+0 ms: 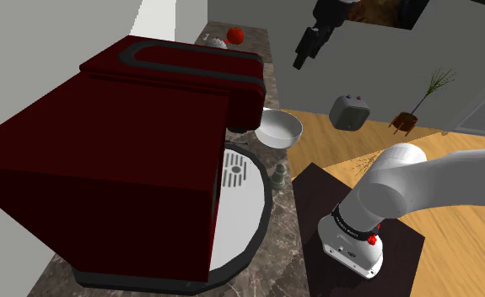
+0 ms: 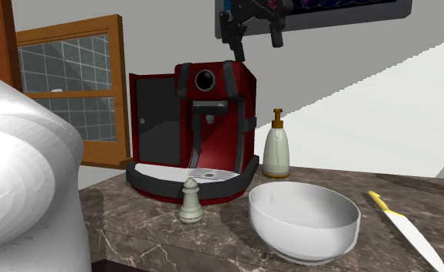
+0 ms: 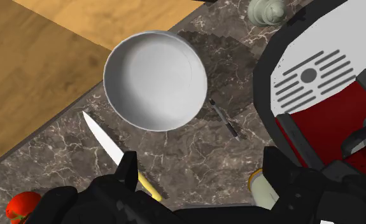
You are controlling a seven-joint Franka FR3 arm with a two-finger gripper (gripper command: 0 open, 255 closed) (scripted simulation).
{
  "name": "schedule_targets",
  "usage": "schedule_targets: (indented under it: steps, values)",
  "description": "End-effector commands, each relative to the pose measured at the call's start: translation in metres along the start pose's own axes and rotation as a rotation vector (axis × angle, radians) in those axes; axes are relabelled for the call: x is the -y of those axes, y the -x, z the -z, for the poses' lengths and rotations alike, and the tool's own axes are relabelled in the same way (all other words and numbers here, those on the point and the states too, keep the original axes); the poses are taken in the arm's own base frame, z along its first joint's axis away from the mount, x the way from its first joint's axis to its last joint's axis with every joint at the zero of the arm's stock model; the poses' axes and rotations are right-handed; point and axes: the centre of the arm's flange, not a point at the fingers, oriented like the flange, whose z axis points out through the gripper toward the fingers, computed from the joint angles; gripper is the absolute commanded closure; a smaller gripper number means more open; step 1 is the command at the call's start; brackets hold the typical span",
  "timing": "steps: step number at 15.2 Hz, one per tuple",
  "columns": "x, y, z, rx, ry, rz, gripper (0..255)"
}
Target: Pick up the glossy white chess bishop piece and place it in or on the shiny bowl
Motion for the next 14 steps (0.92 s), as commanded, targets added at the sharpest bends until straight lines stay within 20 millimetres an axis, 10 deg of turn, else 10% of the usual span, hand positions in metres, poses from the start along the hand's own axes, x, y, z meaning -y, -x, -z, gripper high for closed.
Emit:
schedule_targets:
  steps: [1, 14]
  values:
    - [0.000, 0.000, 0.000, 0.000, 0.000, 0.000, 0]
    - [0.092, 0.033, -0.135, 0.195, 0.007, 0.070, 0]
